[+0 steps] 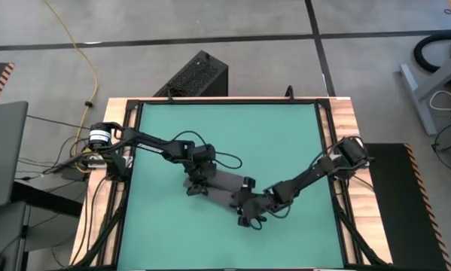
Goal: Roll towel into tight, uniform cylinder
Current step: Roll the gray towel
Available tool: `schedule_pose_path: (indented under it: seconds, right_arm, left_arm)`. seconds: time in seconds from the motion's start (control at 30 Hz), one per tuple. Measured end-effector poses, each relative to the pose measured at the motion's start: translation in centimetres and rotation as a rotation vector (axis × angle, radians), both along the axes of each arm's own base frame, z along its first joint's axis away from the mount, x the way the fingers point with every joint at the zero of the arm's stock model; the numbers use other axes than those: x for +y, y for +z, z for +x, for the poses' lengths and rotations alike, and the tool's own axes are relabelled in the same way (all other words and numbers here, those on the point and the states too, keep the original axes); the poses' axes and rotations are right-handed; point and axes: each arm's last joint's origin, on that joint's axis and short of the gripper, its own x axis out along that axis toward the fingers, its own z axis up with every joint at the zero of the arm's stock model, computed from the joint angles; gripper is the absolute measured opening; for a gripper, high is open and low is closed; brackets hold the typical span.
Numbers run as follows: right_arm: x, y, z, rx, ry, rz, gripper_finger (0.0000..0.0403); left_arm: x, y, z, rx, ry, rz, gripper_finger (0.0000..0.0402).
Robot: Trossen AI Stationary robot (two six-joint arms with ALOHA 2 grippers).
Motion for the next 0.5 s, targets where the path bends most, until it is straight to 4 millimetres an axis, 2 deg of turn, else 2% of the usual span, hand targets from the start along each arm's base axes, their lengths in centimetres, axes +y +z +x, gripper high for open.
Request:
schedule_pose_path:
  seconds: [0.2,0.37,0.5]
  right_arm:
    - [-1.5,-2.3,0.9,0.104,-0.019,0.2,0.0172]
    - [-2.1,-2.5,1.0,0.15,-0.023,0.309,0.0143]
    - [-2.8,-2.5,1.2,0.19,-0.003,0.422,0.013]
  left_arm:
    - [0.0,0.1,0.2,-0.068,-0.056,0.034,0.011]
    - [0.2,1.4,0.7,-0.039,-0.114,0.069,0.0155]
    - [0.5,3.3,1.3,-0.005,-0.157,0.118,0.0171]
